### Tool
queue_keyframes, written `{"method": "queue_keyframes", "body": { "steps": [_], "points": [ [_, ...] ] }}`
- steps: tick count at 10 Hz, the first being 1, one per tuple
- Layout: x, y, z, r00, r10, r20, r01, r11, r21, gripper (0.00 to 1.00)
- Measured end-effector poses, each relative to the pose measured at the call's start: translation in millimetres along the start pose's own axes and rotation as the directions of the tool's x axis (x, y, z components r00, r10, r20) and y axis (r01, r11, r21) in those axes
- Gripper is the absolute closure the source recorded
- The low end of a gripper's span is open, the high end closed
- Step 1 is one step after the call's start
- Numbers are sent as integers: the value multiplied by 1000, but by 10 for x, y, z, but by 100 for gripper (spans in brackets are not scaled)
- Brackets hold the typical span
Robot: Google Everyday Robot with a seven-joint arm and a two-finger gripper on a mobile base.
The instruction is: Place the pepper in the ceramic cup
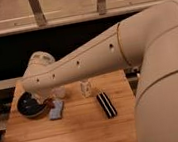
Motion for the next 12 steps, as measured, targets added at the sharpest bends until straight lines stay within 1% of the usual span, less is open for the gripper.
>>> {"method": "queue_keyframes", "body": {
  "steps": [1, 2, 3, 4, 6, 7, 9, 10, 11, 12],
  "points": [
    [12, 12, 19, 1000, -4, 5, 4, 1000, -5, 100],
    [14, -16, 52, 1000, -3, 19, 3, 1000, -8, 100],
    [-34, -126, 72, 999, 3, 44, -3, 1000, -4, 100],
    [-117, -235, 73, 997, 8, 72, -8, 1000, -2, 100],
    [-385, -508, 36, 990, 0, 138, -1, 1000, 7, 100],
    [-509, -624, 18, 987, -9, 159, 7, 1000, 14, 100],
    [-665, -654, 50, 985, -34, 167, 33, 999, 9, 100],
    [-780, -719, 98, 986, -44, 163, 44, 999, 7, 100],
    [-863, -784, 142, 987, -50, 154, 49, 999, 8, 100],
    [-961, -839, 248, 989, -63, 131, 61, 998, 13, 100]
  ]
}}
